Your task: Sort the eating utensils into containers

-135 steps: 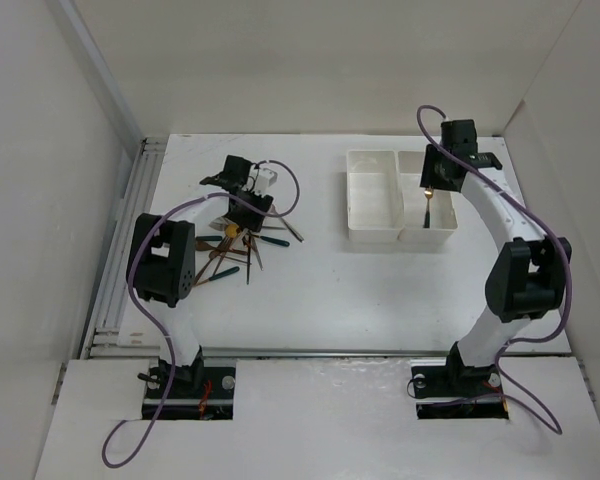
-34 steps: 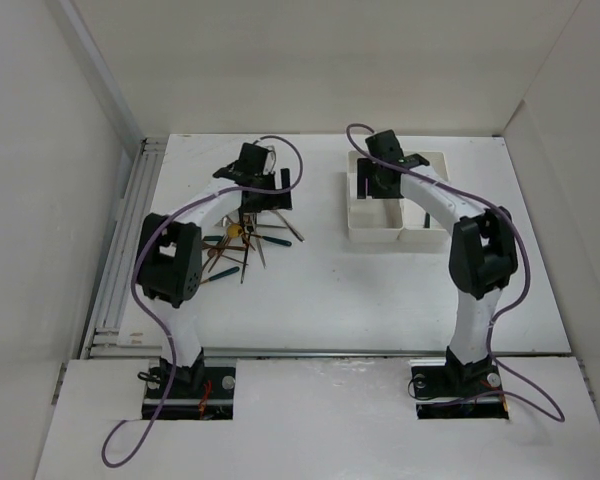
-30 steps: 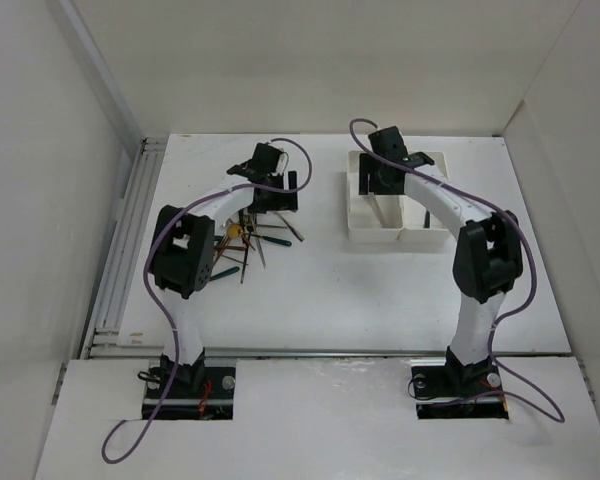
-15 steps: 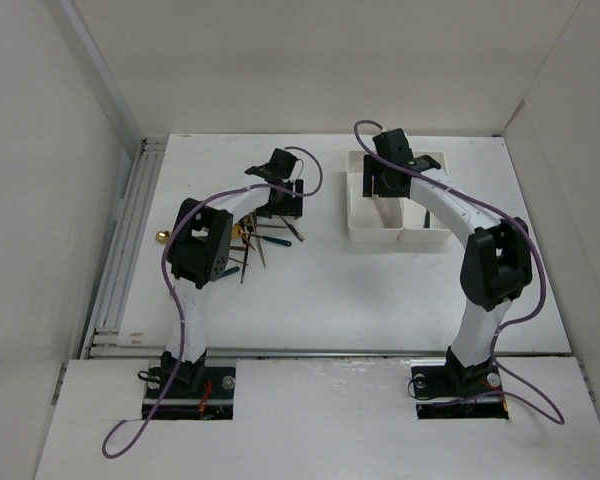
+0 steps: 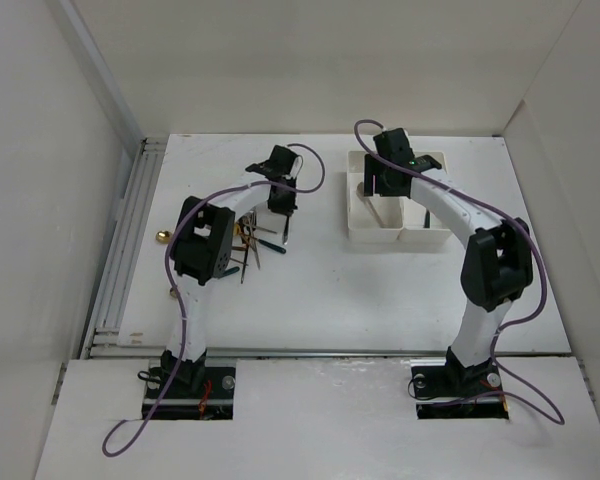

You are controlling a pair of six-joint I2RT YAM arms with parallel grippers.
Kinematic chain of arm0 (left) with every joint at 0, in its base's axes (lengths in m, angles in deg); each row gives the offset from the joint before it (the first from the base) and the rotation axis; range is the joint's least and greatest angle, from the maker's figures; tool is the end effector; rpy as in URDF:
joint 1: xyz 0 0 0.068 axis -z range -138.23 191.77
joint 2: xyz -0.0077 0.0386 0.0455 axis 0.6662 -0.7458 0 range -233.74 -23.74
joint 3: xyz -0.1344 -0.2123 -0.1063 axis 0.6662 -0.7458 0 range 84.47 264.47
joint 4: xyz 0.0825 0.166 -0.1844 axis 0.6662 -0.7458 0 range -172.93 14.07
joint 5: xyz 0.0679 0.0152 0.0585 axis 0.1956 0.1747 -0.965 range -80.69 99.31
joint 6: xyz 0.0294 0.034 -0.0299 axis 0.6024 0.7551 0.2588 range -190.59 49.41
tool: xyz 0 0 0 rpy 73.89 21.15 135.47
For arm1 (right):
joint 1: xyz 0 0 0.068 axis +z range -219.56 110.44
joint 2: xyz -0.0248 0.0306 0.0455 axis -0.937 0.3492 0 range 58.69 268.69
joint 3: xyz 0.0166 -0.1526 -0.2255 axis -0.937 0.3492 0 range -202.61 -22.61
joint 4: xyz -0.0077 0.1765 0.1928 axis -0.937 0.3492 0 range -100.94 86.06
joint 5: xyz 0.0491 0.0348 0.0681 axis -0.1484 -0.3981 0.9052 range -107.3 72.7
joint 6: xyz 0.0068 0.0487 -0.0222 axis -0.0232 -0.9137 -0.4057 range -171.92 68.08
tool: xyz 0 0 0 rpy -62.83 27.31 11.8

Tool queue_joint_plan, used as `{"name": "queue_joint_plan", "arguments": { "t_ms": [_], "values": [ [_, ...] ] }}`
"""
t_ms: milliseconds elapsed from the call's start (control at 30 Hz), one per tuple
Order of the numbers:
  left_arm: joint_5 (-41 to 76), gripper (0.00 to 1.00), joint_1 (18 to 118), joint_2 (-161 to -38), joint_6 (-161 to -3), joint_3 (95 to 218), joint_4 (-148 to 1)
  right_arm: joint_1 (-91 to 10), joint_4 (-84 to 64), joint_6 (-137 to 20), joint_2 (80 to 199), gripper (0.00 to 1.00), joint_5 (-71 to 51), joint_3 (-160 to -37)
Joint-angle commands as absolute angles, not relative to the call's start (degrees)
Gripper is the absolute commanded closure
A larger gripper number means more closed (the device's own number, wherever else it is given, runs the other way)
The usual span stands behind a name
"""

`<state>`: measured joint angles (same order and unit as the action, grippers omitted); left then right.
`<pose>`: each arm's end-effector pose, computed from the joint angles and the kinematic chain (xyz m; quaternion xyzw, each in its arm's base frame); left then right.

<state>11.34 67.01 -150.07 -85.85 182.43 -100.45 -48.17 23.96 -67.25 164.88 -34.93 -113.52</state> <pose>0.4396 -0.2085 0.1751 0.0880 0.9438 -0.1259 0.2927 0.3903 0.1414 0.2774 0.0030 0.9305 -0.0308 0.3649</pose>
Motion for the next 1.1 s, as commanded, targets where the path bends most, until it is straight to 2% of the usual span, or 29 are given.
{"name": "queue_joint_plan", "arguments": {
  "t_ms": [0,233,400,433,600,767,1067],
  "values": [
    [15.6,1.0,65.9,-154.7,-85.5,182.7,-102.7,-48.3,22.6,-66.4,161.3,0.24,-37.0,-115.2],
    [24.4,1.0,65.3,-154.7,-86.1,186.7,-100.8,-48.3,23.8,-65.9,159.7,0.24,-37.6,-114.6],
    [31.3,1.0,63.8,-150.2,-87.3,191.8,-99.5,-46.2,17.2,-61.7,152.9,0.24,-29.2,-110.4],
    [31.3,1.0,63.7,-147.8,-87.3,193.3,-99.5,-45.7,15.6,-61.7,151.6,0.18,-27.0,-109.5],
    [30.8,1.0,63.2,-137.1,-87.3,190.6,-93.3,-41.9,-1.3,-64.9,146.1,0.0,-4.9,-99.3],
    [30.8,1.0,63.2,-131.2,-87.8,188.2,-94.1,-37.3,-4.4,-71.6,150.5,0.0,-4.8,-100.0],
    [33.5,1.0,63.2,-125.1,-90.8,182.7,-94.7,-36.3,-11.5,-78.1,157.4,0.1,1.4,-104.2]
  ]
}}
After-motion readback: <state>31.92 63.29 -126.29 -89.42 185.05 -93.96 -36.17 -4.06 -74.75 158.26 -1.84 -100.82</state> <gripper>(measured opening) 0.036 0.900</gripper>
